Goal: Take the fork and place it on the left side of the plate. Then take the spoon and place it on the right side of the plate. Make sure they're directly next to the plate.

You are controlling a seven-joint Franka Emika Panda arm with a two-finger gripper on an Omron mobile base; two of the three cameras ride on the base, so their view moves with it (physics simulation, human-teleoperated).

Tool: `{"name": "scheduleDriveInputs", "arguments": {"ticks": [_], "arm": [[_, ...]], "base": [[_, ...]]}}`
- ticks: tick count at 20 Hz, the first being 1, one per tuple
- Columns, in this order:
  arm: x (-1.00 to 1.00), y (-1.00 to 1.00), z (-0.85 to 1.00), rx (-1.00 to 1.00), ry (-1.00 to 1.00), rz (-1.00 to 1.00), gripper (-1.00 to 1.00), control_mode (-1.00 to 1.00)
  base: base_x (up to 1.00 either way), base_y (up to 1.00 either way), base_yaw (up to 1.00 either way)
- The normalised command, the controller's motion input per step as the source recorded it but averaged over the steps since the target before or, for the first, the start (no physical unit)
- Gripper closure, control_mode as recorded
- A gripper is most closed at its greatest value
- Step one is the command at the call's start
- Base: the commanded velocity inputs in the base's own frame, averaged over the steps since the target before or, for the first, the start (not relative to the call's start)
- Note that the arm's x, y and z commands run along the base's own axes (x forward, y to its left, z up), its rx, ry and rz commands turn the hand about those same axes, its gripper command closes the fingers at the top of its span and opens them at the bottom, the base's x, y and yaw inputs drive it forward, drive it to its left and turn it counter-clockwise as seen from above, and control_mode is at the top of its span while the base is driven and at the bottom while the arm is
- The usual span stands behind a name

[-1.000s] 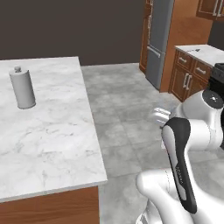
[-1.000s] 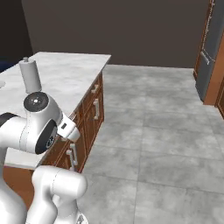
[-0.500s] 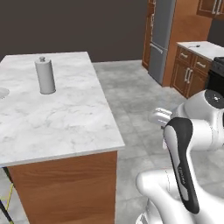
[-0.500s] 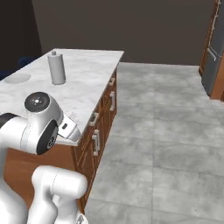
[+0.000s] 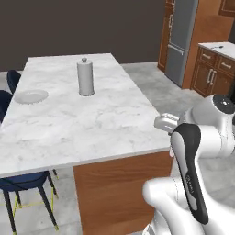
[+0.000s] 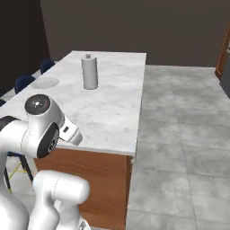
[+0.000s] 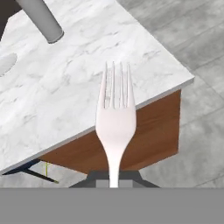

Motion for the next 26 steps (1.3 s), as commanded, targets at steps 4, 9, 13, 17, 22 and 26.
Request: {"name": "scheduleDriveInputs", "arguments": {"ticks": [4,9,13,17,22,26], "arm": [[0.00,0.00,0.00,0.00,0.00,0.00,1.00,1.00],[0.00,0.00,0.00,0.00,0.00,0.00,1.00,1.00],[0.00,0.00,0.00,0.00,0.00,0.00,1.00,1.00],[0.00,0.00,0.00,0.00,0.00,0.00,1.00,1.00],[0.00,0.00,0.00,0.00,0.00,0.00,1.00,1.00],[0.00,0.00,0.00,0.00,0.00,0.00,1.00,1.00]], "base": [[-0.06,1.00,-0.13],[-0.01,1.00,-0.17],[0.00,1.00,-0.22],[0.00,1.00,-0.25],[0.00,0.93,-0.27],[0.00,0.86,-0.31]]}}
